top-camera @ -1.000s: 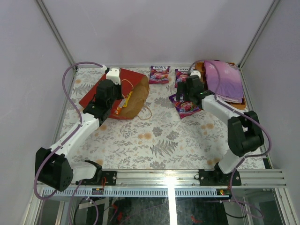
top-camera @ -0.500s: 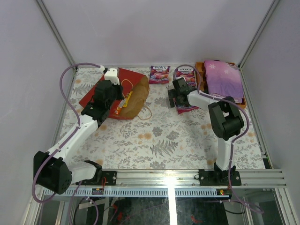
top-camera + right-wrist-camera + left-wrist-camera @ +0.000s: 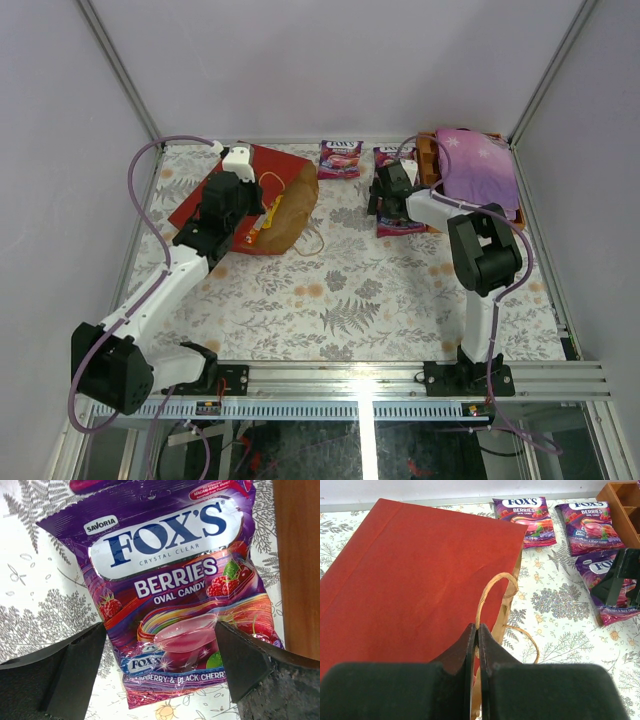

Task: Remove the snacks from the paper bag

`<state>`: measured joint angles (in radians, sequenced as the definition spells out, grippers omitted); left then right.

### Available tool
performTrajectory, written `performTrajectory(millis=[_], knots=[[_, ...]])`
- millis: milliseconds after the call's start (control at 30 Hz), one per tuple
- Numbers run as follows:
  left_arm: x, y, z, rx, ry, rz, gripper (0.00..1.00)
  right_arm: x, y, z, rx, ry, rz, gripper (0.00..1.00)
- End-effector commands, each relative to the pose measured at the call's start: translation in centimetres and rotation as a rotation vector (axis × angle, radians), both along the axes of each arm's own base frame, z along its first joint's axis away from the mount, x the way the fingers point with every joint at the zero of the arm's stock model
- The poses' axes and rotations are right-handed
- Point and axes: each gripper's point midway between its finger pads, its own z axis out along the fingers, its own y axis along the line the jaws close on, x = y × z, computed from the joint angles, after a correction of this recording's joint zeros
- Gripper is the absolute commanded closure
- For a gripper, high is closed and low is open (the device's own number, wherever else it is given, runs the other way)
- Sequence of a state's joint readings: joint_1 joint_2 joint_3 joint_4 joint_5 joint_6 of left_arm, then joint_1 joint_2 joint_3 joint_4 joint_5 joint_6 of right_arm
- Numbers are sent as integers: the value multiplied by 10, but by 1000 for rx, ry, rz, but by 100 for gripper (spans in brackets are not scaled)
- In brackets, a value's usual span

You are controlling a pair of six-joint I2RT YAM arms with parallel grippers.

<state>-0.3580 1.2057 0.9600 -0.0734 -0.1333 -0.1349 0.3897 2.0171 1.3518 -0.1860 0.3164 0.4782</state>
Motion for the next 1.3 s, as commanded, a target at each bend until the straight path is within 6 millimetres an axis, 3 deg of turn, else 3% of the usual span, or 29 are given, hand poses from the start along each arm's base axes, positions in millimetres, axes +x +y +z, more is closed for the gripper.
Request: performTrajectory(millis=[0,167,433,567,700,867,967,1033,1133,1267], knots=[[-5,4,14,-17,-27,3,100,-8,-10,4,81,-16,-216,3],[-6,5,18,-17,-33,5,100,-15,-24,14,73,-61,-298,2],[-9,5,20,-24,-30,2,100,-16,-40,23,-20,-80,-291,0],[-9,8,21,-20,-37,16,100,-13,-33,32,2,-100,-216,0],[-7,6,23,-20,-28,10,100,-1,-21,69,40,-177,-129,1],[-6,12,22,-8,-32,46,100,7,-13,135,92,-327,-71,1],[-5,18,19,1,-30,76,100,-6,9,166,223,-432,-21,1],[-5,25,19,8,-29,118,100,-23,37,174,367,-491,45,1],[-9,38,21,11,-33,182,100,-55,95,178,606,-546,147,0],[-19,45,36,-51,-68,225,100,-84,173,173,869,-579,220,7]])
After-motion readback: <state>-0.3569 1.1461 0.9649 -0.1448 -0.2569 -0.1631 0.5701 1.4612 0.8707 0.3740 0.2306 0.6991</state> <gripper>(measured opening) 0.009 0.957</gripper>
